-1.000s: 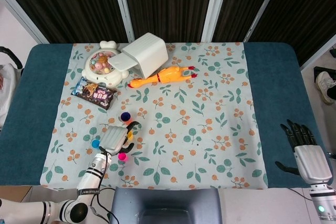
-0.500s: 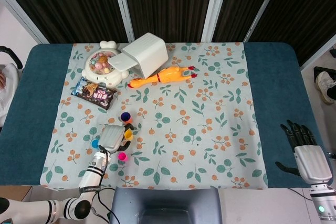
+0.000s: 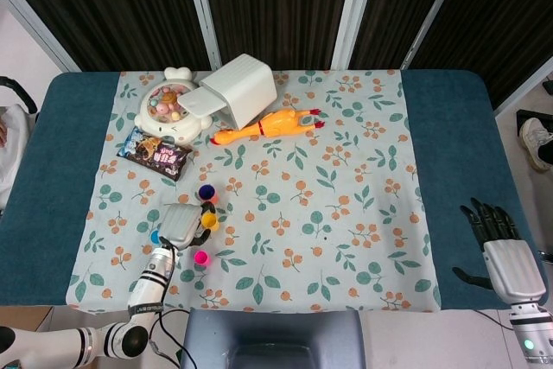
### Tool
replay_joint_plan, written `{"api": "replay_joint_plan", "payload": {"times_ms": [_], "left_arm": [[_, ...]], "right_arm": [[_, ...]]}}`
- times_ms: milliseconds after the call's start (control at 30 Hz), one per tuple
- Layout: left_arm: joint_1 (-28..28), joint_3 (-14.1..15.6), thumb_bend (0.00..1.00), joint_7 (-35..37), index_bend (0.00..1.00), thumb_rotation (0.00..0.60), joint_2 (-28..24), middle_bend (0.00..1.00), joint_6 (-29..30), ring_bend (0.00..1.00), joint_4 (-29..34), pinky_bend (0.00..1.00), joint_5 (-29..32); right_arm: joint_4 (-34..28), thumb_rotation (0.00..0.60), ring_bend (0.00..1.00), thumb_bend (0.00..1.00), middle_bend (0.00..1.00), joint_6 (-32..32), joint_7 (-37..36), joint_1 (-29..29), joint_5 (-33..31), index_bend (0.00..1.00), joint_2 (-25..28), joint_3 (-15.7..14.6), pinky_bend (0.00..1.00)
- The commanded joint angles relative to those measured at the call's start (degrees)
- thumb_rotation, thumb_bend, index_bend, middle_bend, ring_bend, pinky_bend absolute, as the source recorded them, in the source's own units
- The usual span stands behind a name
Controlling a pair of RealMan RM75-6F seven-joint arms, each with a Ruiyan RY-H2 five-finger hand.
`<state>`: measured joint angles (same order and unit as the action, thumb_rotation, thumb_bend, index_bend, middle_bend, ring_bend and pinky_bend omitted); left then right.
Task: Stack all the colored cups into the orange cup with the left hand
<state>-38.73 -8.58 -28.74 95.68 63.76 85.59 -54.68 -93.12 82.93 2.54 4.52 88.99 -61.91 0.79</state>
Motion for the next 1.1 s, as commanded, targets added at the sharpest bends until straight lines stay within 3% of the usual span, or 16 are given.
{"api": "replay_joint_plan", "payload": {"times_ms": [33, 267, 467, 700, 1100], "left_arm": [[0.1, -0.1, 0.33, 0.1, 0.46, 0.6, 0.1, 1.0, 0.0, 1.0, -0.4, 1.0, -0.3], [0.2, -1.1, 0.34, 1.2, 0.52, 0.6, 0.0, 1.0, 0.0, 1.0, -0.6, 1.0, -0.8], [-0.9, -6.1, 0.33, 1.7, 0.52, 0.6, -3.2, 1.0, 1.9, 1.0, 3.0, 1.0, -0.8], [-2.6, -10.7, 0.34, -0.4, 0.52, 0.6, -6.6, 1.0, 1.5, 1.0, 4.4, 1.0, 4.9], [-3.7, -8.4, 0.35, -1.1, 0.51, 0.6, -4.6, 1.0, 0.3, 1.0, 1.4, 1.0, 6.7]], "right_arm": [[0.0, 0.6, 0.0, 0.2, 0.0, 0.0, 0.1, 0.0, 0.0, 0.0, 0.0, 0.0, 0.0], [0.0, 0.6, 0.0, 0.2, 0.0, 0.1, 0.2, 0.0, 0.0, 0.0, 0.0, 0.0, 0.0], [-0.1, 0.6, 0.0, 0.21, 0.0, 0.0, -0.2, 0.0, -0.1, 0.0, 0.2, 0.0, 0.0], [-0.1, 0.6, 0.0, 0.21, 0.0, 0.1, -0.6, -0.1, -0.2, 0.0, 0.4, 0.1, 0.0], [-0.1, 0.6, 0.0, 0.2, 0.0, -0.1, 0.3, 0.0, -0.6, 0.0, 0.1, 0.2, 0.0]]}}
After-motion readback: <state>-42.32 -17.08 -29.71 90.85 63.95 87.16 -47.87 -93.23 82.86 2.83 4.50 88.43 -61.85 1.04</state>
